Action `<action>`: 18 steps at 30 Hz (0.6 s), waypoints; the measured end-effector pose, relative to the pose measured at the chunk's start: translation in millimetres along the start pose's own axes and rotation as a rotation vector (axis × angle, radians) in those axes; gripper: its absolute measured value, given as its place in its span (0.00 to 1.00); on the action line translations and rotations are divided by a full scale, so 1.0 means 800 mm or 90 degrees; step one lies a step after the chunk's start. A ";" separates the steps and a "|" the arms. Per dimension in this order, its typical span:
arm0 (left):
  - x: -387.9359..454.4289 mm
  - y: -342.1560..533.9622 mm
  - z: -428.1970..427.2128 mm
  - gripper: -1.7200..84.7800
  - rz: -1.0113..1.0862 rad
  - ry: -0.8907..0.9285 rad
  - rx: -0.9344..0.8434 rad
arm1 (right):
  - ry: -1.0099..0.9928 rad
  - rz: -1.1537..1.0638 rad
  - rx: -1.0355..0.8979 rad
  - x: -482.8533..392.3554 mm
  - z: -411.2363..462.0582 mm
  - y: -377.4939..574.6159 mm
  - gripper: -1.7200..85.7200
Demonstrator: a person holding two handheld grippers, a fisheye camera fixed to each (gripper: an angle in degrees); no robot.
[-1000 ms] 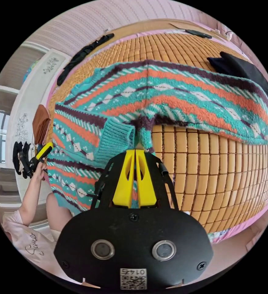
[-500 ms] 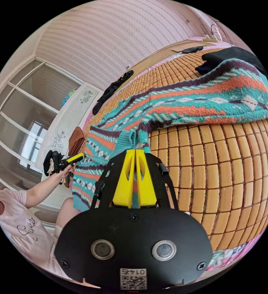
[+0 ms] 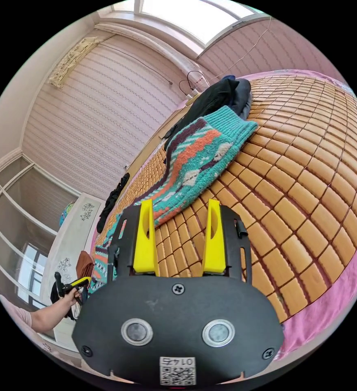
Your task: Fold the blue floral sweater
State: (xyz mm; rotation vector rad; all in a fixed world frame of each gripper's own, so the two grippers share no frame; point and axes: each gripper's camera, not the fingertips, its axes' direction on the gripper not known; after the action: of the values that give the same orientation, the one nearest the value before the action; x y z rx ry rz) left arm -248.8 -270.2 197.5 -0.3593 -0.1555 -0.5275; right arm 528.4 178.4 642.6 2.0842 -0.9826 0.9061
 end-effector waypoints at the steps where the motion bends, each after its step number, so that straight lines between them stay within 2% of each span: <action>1: 0.001 -0.006 -0.019 0.02 0.006 0.024 0.023 | 0.035 -0.012 -0.003 0.007 0.000 -0.002 0.22; 4: 0.005 -0.031 -0.063 0.02 -0.003 0.138 0.082 | 0.009 0.010 0.000 0.033 -0.005 -0.004 0.21; 6: 0.030 -0.056 -0.090 0.02 0.027 0.171 0.127 | -0.013 0.034 0.011 0.048 -0.006 -0.004 0.19; 11: 0.198 -0.159 -0.135 0.11 0.230 0.227 0.187 | -0.043 0.054 0.014 0.071 0.002 -0.008 0.18; 14: 0.298 -0.218 -0.150 0.11 0.315 0.312 0.229 | -0.017 0.033 -0.021 0.073 0.015 -0.022 0.16; 18: 0.420 -0.287 -0.162 0.11 0.435 0.349 0.232 | -0.038 0.026 -0.045 0.083 0.022 -0.028 0.12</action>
State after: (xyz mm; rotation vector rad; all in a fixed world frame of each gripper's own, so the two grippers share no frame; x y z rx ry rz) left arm -73.5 -659.5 224.2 0.1055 0.3922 0.0963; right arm 583.9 151.4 680.1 2.0480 -1.0770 0.8227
